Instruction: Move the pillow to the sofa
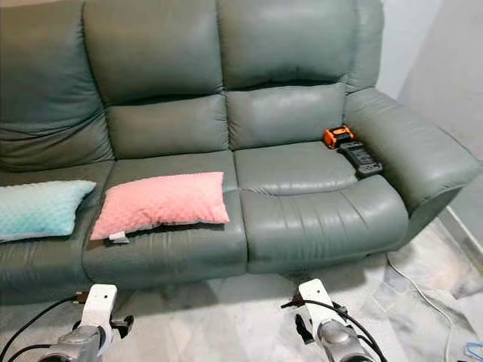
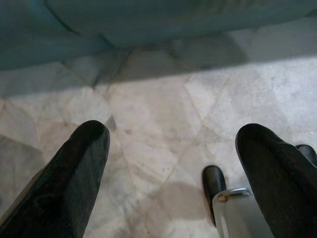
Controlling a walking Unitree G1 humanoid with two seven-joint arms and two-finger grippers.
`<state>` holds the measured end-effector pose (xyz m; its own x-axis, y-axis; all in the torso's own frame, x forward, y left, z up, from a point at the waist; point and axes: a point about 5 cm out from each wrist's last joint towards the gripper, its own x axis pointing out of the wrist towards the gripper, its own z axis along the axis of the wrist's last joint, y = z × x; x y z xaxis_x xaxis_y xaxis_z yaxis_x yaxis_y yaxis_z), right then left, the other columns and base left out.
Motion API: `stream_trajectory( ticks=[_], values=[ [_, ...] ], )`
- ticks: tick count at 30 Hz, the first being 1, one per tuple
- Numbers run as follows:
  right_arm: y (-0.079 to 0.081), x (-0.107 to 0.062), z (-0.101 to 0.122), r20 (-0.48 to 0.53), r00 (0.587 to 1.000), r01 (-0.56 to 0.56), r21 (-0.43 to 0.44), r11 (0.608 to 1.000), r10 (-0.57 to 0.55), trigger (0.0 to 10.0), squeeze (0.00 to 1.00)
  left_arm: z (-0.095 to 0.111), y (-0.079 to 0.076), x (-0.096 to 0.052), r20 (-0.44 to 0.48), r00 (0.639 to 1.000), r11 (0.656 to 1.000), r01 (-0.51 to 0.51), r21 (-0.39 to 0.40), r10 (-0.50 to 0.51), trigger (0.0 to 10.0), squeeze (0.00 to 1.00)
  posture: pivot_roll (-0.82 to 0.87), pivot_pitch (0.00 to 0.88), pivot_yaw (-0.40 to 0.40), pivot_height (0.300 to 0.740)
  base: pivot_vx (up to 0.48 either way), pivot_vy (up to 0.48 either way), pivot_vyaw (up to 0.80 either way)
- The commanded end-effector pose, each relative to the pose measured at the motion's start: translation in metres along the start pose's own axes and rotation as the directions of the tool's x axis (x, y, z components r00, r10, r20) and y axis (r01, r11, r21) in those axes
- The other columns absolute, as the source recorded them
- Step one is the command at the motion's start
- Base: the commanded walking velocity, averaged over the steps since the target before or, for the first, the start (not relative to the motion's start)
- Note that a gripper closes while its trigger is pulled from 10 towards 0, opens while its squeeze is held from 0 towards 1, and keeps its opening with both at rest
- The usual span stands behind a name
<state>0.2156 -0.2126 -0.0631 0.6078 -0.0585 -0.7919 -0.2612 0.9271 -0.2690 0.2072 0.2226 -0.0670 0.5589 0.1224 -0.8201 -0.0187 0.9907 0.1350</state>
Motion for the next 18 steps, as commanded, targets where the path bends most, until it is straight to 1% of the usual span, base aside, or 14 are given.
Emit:
stream_trajectory(
  ticks=[1, 8, 14, 18],
  values=[
    [0.0009, -0.0005, -0.0025, 0.001, 1.000, -0.012, -0.010, 1.000, 0.012, 10.0, 0.00, 0.0066, 0.0043, 0.0002, 0.018, 1.000, 1.000, -0.009, 0.010, 0.009, 10.0, 0.00, -0.11, 0.000, 0.067, 0.740, 0.000, 0.000, -0.77],
    [0.0017, -0.0011, -0.0057, -0.004, 1.000, -0.015, -0.015, 1.000, 0.015, 10.0, 0.00, 0.0042, 0.0027, 0.0002, 0.007, 1.000, 1.000, -0.002, 0.005, 0.002, 10.0, 0.00, -0.11, 0.000, 0.070, 0.740, 0.000, 0.000, -0.77],
    [0.0066, -0.0006, -0.0044, 0.000, 1.000, -0.022, -0.019, 1.000, 0.022, 10.0, 0.00, -0.0002, 0.0020, -0.0001, -0.004, 1.000, 1.000, -0.001, 0.006, 0.001, 10.0, 0.00, -0.11, 0.000, 0.070, 0.740, 0.000, 0.000, -0.75],
    [0.0105, -0.0001, -0.0021, 0.007, 0.999, -0.032, -0.028, 0.999, 0.032, 10.0, 0.00, -0.0028, 0.0026, -0.0004, -0.010, 1.000, 1.000, -0.002, 0.007, 0.002, 10.0, 0.00, -0.11, 0.000, 0.071, 0.740, 0.000, 0.000, 0.00]
  ],
)
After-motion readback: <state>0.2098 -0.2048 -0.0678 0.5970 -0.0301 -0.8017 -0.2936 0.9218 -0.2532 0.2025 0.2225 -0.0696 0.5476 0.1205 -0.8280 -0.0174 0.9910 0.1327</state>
